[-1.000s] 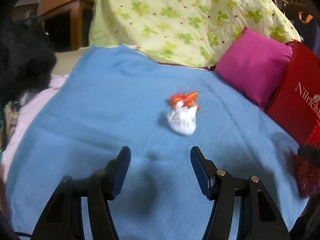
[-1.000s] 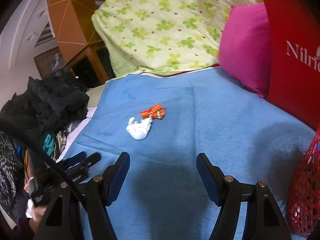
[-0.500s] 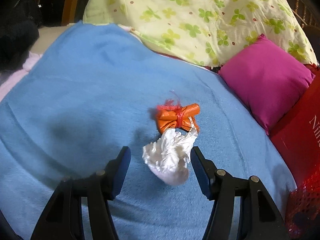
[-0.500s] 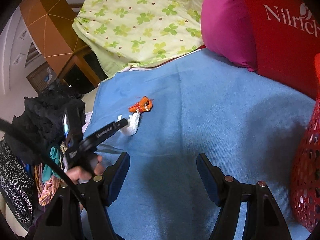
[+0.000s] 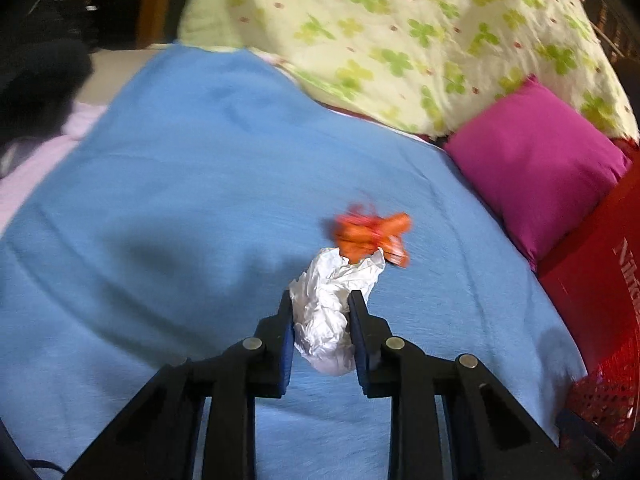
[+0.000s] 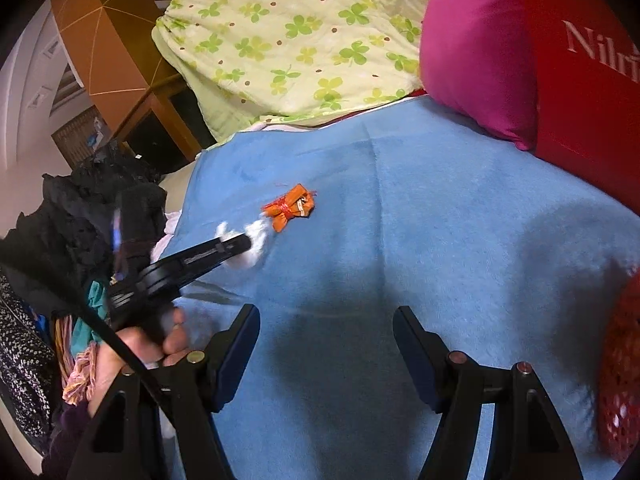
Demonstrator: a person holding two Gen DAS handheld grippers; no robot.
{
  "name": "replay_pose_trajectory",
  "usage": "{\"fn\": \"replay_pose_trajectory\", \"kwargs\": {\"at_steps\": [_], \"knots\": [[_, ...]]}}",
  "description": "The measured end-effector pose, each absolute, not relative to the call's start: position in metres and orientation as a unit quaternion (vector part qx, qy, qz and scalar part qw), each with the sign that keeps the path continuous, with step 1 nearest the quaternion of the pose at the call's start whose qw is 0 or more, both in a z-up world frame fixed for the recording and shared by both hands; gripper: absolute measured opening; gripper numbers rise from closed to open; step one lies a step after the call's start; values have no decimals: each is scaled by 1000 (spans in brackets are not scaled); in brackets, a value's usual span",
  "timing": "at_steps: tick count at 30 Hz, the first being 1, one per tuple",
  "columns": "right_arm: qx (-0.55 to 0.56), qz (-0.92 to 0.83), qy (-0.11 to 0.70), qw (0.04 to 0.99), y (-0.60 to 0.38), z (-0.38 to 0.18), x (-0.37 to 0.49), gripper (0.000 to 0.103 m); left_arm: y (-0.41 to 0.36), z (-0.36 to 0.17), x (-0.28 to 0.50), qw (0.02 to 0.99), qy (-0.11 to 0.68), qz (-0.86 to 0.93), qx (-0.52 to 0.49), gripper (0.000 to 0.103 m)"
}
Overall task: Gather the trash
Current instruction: 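Grasp the white tissue with left tool while right tool grasps the orange wrapper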
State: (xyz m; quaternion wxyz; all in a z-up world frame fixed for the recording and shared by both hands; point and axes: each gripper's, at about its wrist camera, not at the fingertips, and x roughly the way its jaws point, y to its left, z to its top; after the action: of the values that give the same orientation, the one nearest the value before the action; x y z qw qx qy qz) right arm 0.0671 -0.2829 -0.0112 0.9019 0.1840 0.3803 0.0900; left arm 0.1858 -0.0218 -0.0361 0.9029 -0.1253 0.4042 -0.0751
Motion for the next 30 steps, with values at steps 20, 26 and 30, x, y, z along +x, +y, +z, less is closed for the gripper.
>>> {"fn": "replay_pose_trajectory", "kwargs": {"at_steps": [20, 26, 30], "knots": [[361, 57, 490, 791, -230, -72, 283, 73, 60, 6, 185, 926, 357, 23, -120, 27], [366, 1, 483, 795, -221, -76, 305, 73, 60, 10, 184, 926, 354, 16, -132, 27], [319, -21, 489, 812, -209, -72, 315, 70, 60, 10, 183, 925, 357, 15, -133, 27]]}}
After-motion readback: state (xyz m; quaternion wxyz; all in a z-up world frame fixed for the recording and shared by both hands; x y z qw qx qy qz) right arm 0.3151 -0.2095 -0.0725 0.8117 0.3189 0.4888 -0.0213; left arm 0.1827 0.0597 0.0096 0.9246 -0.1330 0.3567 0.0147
